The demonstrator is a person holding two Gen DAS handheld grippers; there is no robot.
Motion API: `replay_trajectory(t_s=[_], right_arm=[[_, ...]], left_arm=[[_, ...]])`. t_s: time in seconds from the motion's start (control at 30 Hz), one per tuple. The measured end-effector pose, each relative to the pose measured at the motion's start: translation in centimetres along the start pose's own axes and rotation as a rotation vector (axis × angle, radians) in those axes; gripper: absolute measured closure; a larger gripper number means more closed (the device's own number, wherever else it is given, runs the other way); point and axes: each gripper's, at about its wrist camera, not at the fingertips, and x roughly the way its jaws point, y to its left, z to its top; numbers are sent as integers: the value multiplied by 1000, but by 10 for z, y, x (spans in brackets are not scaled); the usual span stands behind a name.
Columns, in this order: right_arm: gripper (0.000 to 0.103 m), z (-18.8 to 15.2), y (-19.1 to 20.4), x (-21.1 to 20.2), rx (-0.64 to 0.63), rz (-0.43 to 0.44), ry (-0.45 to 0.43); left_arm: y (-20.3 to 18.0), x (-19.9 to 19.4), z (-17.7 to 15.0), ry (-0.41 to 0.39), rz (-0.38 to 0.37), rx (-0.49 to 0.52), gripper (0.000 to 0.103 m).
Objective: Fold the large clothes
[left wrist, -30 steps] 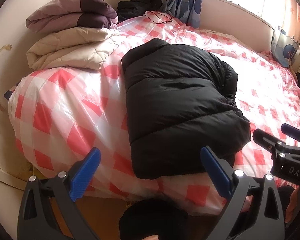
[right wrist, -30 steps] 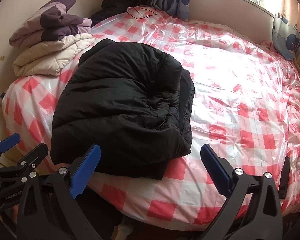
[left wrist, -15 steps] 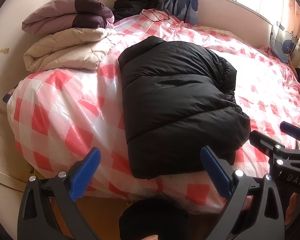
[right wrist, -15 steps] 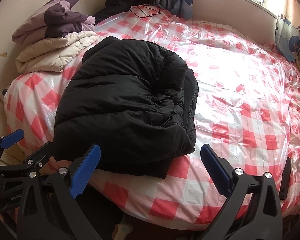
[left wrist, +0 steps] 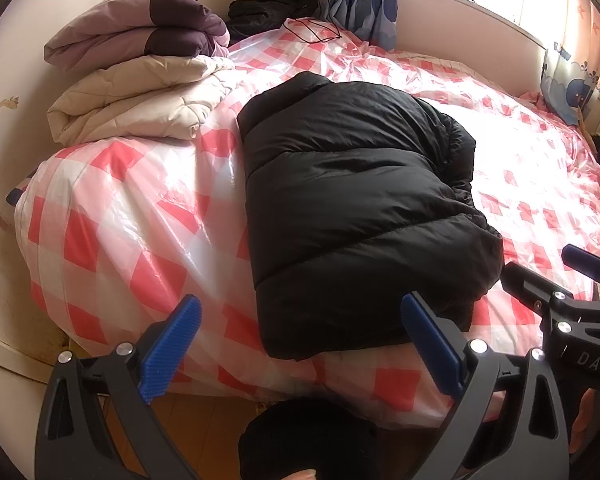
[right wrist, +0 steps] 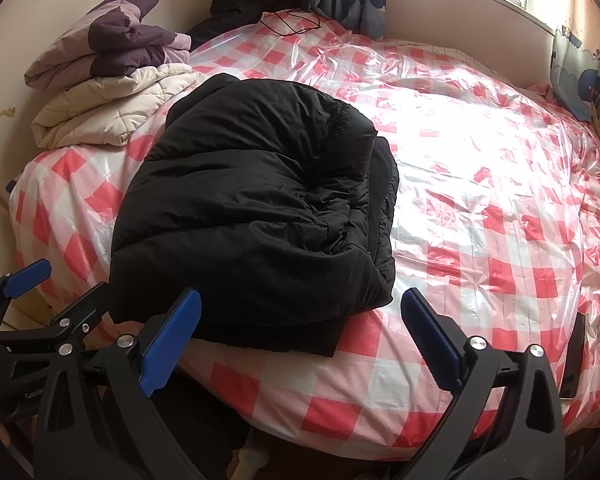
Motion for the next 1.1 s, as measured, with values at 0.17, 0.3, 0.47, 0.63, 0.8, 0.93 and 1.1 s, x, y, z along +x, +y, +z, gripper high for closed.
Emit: replay_trajectory(t_s=[0.17, 0.3, 0.47, 0.63, 0.8, 0.93, 1.1], right_arm=[[6, 0, 2, 0, -2, 3, 1], [6, 0, 3, 0, -3, 4, 1], [6, 0, 4, 0, -2, 5, 3], [6, 0, 4, 1, -3, 5, 3], [6, 0, 6, 1, -5, 7, 3], [6, 0, 5, 1, -4, 8, 2], [6, 0, 6, 1, -4, 11, 2]], left_arm=[[0, 0, 0, -2, 6, -1, 7], [2, 1, 1, -4, 14, 3, 7], [3, 1, 1, -5, 15, 4, 7], [3, 2, 1, -4, 16, 5, 7], [4, 3, 1, -5, 17, 5, 7], [3, 3, 1, -4, 16, 5, 7], [5, 3, 1, -5, 18, 5, 7]])
